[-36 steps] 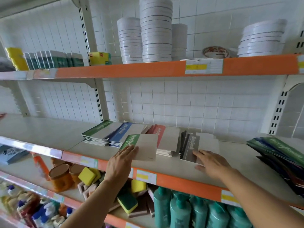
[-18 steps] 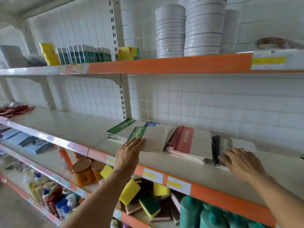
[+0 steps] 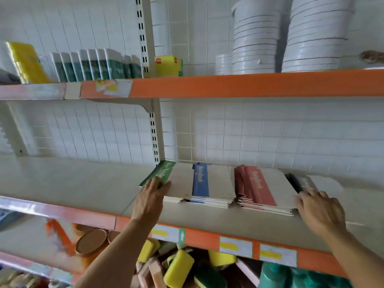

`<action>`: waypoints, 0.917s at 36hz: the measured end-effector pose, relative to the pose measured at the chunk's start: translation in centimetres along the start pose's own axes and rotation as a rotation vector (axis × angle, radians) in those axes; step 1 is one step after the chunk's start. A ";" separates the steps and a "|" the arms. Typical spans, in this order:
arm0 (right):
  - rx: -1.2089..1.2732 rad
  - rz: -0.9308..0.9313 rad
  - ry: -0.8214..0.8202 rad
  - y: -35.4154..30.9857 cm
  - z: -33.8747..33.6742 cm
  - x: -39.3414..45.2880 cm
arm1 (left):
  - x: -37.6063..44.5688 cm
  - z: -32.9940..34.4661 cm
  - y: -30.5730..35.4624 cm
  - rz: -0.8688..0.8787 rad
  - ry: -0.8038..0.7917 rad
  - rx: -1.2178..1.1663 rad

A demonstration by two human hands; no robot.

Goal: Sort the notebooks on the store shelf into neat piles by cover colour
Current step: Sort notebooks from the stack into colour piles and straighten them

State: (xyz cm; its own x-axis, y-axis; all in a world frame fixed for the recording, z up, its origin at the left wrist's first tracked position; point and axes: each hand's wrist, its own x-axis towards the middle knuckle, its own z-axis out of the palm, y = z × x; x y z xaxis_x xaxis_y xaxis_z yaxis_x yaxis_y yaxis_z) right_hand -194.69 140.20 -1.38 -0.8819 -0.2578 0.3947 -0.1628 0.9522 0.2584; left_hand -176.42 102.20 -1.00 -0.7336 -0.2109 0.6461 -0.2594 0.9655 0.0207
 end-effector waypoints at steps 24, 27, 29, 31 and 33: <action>0.029 0.154 0.027 -2.6 0.3 0.7 | 0.5 3.0 -2.0 -0.153 -0.253 -0.153; 0.033 0.152 0.033 -2.5 0.2 0.4 | 1.5 2.6 -1.2 -0.178 -0.288 -0.141; 0.043 0.137 0.038 -2.3 0.3 -0.1 | 1.9 2.4 -0.6 -0.159 -0.282 -0.120; 0.057 0.131 0.030 -1.9 0.1 -0.7 | 2.1 2.3 0.2 -0.146 -0.251 -0.135; 0.091 0.119 0.019 -1.5 0.0 -1.3 | 2.3 2.4 1.2 -0.126 -0.239 -0.166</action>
State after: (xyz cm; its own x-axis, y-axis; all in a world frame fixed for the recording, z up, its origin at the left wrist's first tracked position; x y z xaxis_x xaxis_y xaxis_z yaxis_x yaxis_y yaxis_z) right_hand -193.29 139.16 -2.32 -0.8891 -0.1442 0.4345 -0.0975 0.9870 0.1281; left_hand -179.97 102.53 -1.31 -0.8339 -0.3415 0.4336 -0.2659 0.9370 0.2266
